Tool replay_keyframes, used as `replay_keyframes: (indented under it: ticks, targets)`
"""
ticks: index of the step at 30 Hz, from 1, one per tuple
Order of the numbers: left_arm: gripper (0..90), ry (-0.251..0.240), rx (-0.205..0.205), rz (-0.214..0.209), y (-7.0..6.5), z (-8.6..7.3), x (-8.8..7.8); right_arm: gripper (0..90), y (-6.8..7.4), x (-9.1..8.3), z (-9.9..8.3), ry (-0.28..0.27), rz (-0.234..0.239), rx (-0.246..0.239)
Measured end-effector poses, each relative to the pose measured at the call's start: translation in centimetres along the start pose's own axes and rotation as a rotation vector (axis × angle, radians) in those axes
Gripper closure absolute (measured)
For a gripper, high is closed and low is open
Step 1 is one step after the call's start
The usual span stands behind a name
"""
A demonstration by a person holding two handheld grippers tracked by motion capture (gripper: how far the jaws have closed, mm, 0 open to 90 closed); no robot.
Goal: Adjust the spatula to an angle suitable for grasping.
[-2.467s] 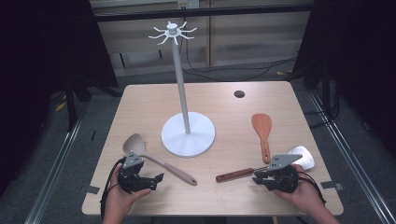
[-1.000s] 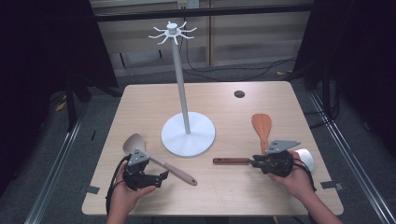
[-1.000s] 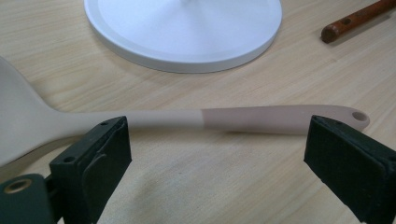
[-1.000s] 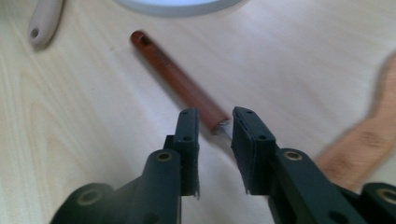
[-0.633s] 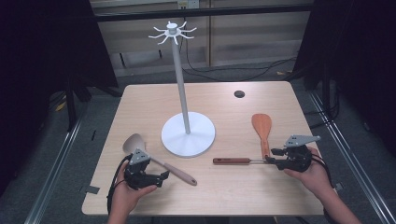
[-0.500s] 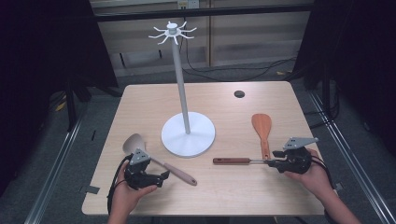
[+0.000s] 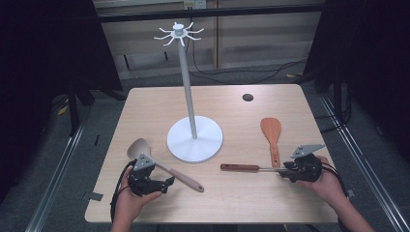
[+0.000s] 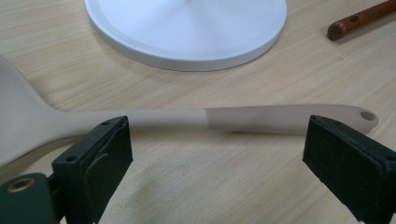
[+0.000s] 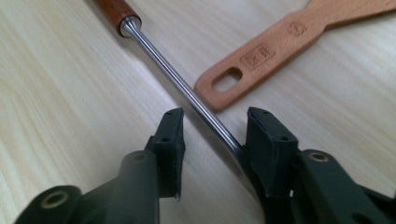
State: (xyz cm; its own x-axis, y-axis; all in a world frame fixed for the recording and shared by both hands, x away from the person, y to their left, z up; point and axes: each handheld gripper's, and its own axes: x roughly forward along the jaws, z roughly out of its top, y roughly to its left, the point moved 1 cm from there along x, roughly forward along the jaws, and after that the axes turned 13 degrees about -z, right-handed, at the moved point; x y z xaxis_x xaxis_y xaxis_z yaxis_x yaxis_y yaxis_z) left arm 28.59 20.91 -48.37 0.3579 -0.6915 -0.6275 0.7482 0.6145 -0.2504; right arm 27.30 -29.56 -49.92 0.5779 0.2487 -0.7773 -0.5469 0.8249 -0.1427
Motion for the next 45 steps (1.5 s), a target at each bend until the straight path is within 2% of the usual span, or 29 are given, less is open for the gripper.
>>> replay_keyframes:
  ticks: [6,14,16,17,19,24,27,28,29,32,34,38,41,45]
  targets:
    - [8.2,0.004,0.006,0.005,0.0,0.1,-0.1,64.2,0.2,-0.4,-0.3,0.011,0.003,0.006]
    - [8.4,-0.006,0.006,0.007,-0.1,0.2,0.1,69.7,0.9,-1.0,-0.3,0.051,0.026,-0.057]
    - [8.4,-0.004,0.02,0.012,0.0,0.3,0.1,71.8,1.0,-1.2,-0.1,0.075,0.045,-0.073]
    - [8.4,-0.005,0.02,0.007,0.0,0.3,0.1,72.9,1.0,-1.2,-0.1,0.073,0.046,-0.09]
    - [8.4,-0.012,0.015,0.01,-0.1,0.3,0.1,75.1,1.1,-1.2,0.0,0.091,0.067,-0.092]
    - [8.4,-0.008,0.02,0.014,0.0,0.3,0.0,85.0,1.2,-1.2,0.3,0.103,0.098,-0.151]
    - [8.4,-0.02,0.013,0.014,-0.1,0.3,0.0,85.4,1.5,-1.3,0.6,0.122,0.101,-0.171]
    - [8.4,-0.019,0.012,0.016,0.0,0.4,-0.1,85.5,1.6,-1.3,0.6,0.115,0.114,-0.21]
    - [8.4,-0.018,0.022,0.016,0.0,0.4,-0.1,85.6,1.7,-1.3,0.7,0.119,0.122,-0.227]
    - [8.4,-0.015,0.025,0.014,0.1,0.4,-0.2,85.6,2.0,-1.4,0.8,0.124,0.124,-0.224]
    - [8.4,-0.027,0.021,0.016,0.0,0.4,-0.2,85.7,2.4,-1.3,1.0,0.107,0.137,-0.238]
    - [8.4,-0.033,0.031,0.029,-0.1,0.5,-0.3,85.8,2.5,-1.7,1.7,0.038,0.151,-0.201]
    - [8.4,-0.053,0.022,0.029,0.0,0.6,-0.5,85.8,2.3,-1.9,2.1,-0.03,0.18,-0.135]
    - [8.4,-0.077,0.018,0.036,0.0,0.7,-0.8,85.9,2.1,-2.3,2.3,-0.077,0.166,-0.091]
